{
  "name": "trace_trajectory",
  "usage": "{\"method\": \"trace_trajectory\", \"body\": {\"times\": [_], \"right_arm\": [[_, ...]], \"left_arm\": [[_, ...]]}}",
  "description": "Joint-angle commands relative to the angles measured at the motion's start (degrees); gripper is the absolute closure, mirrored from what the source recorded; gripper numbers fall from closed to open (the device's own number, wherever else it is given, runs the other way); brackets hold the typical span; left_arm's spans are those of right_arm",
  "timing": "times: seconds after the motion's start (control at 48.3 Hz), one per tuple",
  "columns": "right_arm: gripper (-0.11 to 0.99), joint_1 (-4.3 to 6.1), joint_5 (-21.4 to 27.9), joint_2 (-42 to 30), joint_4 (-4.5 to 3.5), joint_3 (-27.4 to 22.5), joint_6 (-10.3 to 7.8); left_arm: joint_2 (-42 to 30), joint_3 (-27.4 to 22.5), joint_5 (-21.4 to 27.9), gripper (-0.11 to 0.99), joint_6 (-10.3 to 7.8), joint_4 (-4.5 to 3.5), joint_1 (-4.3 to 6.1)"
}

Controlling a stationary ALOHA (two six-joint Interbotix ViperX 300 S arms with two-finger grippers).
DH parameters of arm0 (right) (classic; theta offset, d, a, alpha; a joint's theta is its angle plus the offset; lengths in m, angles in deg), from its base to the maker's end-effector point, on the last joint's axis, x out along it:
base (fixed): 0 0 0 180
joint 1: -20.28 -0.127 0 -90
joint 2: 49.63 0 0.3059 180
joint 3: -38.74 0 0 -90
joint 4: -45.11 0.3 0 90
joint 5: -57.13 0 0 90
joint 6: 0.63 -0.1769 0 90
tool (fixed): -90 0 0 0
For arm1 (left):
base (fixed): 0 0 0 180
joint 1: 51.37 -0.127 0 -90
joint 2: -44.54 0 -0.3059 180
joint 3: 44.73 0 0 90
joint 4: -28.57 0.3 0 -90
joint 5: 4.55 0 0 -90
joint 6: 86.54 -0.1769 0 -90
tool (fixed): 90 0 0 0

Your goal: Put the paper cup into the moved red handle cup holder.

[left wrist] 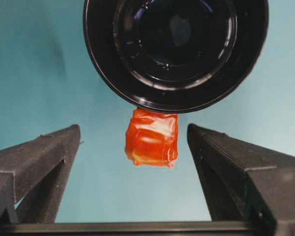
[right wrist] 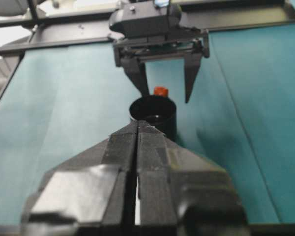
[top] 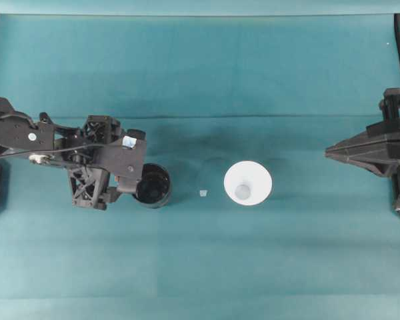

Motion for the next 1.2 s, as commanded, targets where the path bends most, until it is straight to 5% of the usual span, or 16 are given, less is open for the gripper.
{"method": "trace_trajectory", "body": {"times": [0.0,0.642,0.745,0.932,1.18], "right_arm": [[0.99,-0.09,-0.3,-0.4,0.09,-1.1,-0.53],[0.99,-0.09,-0.4,-0.4,0.09,-1.1,-0.53],[0.99,-0.09,-0.3,-0.4,0.18,-1.1,-0.53],[0.99,-0.09,-0.3,-0.4,0.09,-1.1,-0.53],[0.99,-0.09,-0.3,-0.4,0.09,-1.0,-0.53]], "left_arm": [[0.2,-0.9,-0.4,-0.08,0.09,0.18,0.09],[-0.4,-1.4,-0.4,-0.01,0.18,0.18,0.53],[-0.6,-1.6,-0.4,0.11,0.18,0.18,0.97],[-0.7,-1.6,-0.5,0.59,0.09,0.18,2.29],[-0.8,-1.8,-0.5,0.61,0.09,0.18,2.46]]}}
